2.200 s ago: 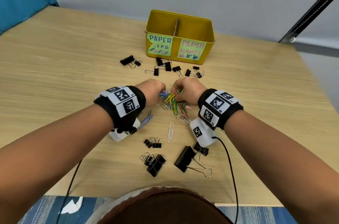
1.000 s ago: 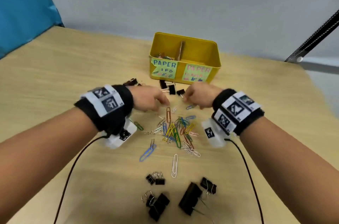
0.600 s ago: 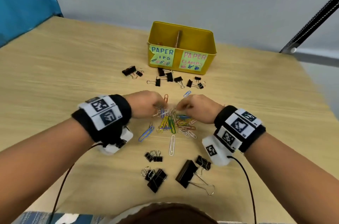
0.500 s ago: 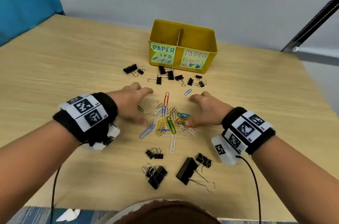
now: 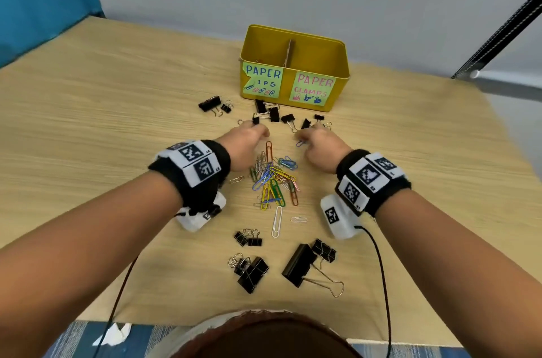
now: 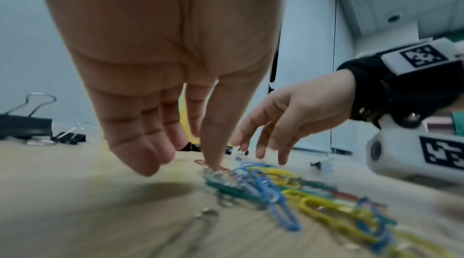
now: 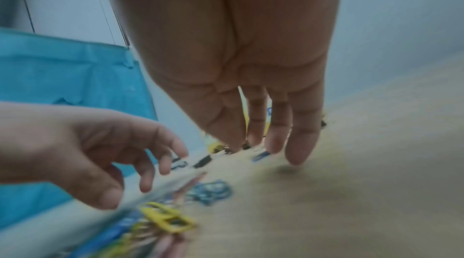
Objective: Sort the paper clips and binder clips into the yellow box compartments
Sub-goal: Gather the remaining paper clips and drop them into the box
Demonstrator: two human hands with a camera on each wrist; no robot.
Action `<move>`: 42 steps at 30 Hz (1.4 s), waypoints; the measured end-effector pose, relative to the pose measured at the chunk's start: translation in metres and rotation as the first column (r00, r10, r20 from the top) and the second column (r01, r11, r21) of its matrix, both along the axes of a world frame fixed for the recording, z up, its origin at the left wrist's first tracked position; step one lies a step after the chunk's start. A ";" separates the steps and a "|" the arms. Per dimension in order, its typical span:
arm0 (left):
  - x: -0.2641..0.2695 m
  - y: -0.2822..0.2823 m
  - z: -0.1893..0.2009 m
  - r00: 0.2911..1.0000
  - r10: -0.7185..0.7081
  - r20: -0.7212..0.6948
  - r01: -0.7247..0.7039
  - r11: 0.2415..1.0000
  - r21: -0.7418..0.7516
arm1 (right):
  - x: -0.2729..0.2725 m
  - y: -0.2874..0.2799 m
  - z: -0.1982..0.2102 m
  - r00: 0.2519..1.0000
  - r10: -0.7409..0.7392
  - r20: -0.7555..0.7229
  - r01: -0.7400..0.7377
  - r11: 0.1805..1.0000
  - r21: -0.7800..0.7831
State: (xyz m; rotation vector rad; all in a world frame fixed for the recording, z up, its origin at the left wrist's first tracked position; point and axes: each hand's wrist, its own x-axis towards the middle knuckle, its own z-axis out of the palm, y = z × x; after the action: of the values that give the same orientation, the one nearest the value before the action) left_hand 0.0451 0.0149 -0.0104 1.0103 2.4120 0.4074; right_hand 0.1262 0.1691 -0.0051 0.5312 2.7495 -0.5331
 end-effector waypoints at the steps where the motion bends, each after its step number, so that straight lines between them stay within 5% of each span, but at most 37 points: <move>1: -0.002 0.002 0.000 0.999 -0.039 -0.021 0.039 0.999 -0.021 | -0.002 0.003 -0.002 1.000 0.001 0.010 -0.002 0.999 0.052; 5: 0.005 0.009 -0.005 0.953 -0.257 -0.161 0.232 0.960 -0.159 | 0.001 -0.006 -0.012 0.993 0.113 0.040 -0.118 0.981 0.155; 8: 0.009 0.002 -0.006 0.945 -0.312 -0.097 0.295 0.943 -0.154 | 0.016 -0.016 -0.012 0.982 0.188 0.016 -0.188 0.980 0.067; 12: 0.020 -0.023 0.000 0.974 -0.225 -0.033 0.213 0.954 -0.211 | 0.043 -0.018 0.001 0.973 0.176 0.149 -0.179 0.984 0.004; 16: 0.038 -0.031 0.000 0.975 -0.187 -0.120 0.138 0.934 -0.330 | 0.057 -0.040 0.002 0.949 0.184 0.257 -0.219 0.969 0.113; 20: 0.052 -0.015 -0.003 0.959 -0.223 -0.177 0.155 0.930 -0.334 | 0.041 -0.048 -0.003 0.953 0.212 0.217 -0.242 0.963 0.121; 26: 0.048 -0.005 -0.004 0.993 -0.114 -0.012 0.109 0.969 -0.221 | 0.023 -0.047 -0.004 0.978 0.190 0.084 -0.190 0.982 -0.008; 35: 0.037 0.002 -0.006 0.995 -0.085 -0.046 0.077 0.986 -0.150 | 0.011 -0.045 -0.010 0.983 0.181 -0.034 -0.179 0.982 0.057; 39: 0.024 0.007 -0.001 0.998 -0.055 -0.035 0.050 0.988 -0.147 | -0.001 -0.032 -0.007 0.998 0.066 0.006 -0.064 0.987 -0.146; 42: 0.009 0.010 0.005 0.999 -0.010 0.052 0.015 0.994 -0.111 | -0.013 -0.017 -0.007 0.995 -0.045 0.092 0.078 0.913 -0.401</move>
State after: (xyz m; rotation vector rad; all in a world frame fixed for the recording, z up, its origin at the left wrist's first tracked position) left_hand 0.0543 0.0246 -0.0055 0.9544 2.3536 0.2877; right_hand 0.1130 0.1519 -0.0118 0.5211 2.4513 -1.0410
